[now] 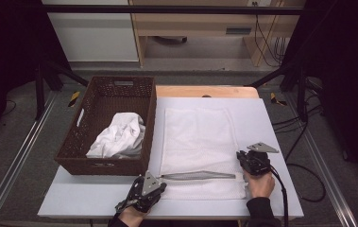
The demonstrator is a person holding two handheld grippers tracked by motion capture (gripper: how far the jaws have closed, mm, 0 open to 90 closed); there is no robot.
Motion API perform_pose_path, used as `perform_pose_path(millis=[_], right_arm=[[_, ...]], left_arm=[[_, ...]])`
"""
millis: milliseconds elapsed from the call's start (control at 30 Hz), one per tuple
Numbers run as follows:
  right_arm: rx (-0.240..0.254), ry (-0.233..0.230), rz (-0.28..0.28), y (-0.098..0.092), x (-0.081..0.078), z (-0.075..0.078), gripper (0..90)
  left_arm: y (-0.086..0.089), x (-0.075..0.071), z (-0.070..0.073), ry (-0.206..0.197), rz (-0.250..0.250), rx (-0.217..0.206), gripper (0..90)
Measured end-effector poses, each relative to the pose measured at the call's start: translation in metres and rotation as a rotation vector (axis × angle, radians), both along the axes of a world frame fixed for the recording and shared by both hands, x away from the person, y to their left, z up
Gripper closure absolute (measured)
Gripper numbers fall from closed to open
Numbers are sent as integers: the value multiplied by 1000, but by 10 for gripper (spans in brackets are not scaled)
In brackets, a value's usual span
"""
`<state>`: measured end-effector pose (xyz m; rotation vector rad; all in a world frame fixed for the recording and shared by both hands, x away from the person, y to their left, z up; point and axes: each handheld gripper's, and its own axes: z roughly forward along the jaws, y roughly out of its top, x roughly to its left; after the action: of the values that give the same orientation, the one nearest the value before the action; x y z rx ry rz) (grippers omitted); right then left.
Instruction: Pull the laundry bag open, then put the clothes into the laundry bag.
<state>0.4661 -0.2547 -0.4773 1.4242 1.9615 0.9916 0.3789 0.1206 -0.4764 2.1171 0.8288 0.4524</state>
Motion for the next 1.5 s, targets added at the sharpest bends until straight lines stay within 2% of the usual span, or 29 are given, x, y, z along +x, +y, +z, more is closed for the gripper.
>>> perform_pose_path(millis=[67, 133, 233, 300, 367, 433, 567, 700, 833, 900, 967, 1067, 1167, 1267, 1367, 1433, 1500], right_arm=[[13, -30, 13, -1, -4, 4, 615], [32, -51, 14, -2, -8, 8, 540], [67, -96, 38, -2, -18, 17, 481], [94, -112, 55, -2, -26, 24, 447], [106, -124, 75, -1, -33, 29, 432], [114, -126, 95, 1, -38, 34, 419], [107, -130, 145, 9, -46, 41, 409], [99, -120, 195, 22, -50, 45, 403], [82, -110, 231, 34, -52, 46, 395], [78, -112, 240, 37, -52, 44, 386], [76, -104, 247, 40, -51, 42, 384], [74, -89, 258, 45, -49, 38, 383], [64, -78, 274, 53, -47, 34, 383], [56, -64, 293, 60, -46, 29, 386], [41, -36, 311, 69, -46, 24, 395], [26, -20, 330, 74, -45, 20, 411], [25, -6, 342, 78, -44, 17, 424]], left_arm=[[0, -1, 3, -18, -8, -27, 817], [-1, -1, 6, -32, -16, -31, 752], [-3, -2, 10, -41, -28, -46, 655], [-5, -2, 12, -45, -23, -52, 565], [-6, 0, 15, -40, -18, -63, 514], [-6, 1, 17, -40, -15, -80, 487], [-8, 4, 25, -45, -17, -77, 471], [-18, 9, 31, -52, -43, -73, 472], [-32, 12, 26, -39, -62, -62, 501], [-37, 13, 22, -30, -68, -40, 524], [-40, 14, 17, -2, -81, -51, 551], [-46, 16, 10, 29, -100, -48, 617], [-49, 14, 3, 37, -128, -27, 692], [-51, 15, 0, 59, -143, -34, 772], [-54, 16, -3, 73, -151, -28, 839], [-57, 15, -5, 70, -159, -7, 873], [-57, 14, -7, 71, -169, -5, 886]])
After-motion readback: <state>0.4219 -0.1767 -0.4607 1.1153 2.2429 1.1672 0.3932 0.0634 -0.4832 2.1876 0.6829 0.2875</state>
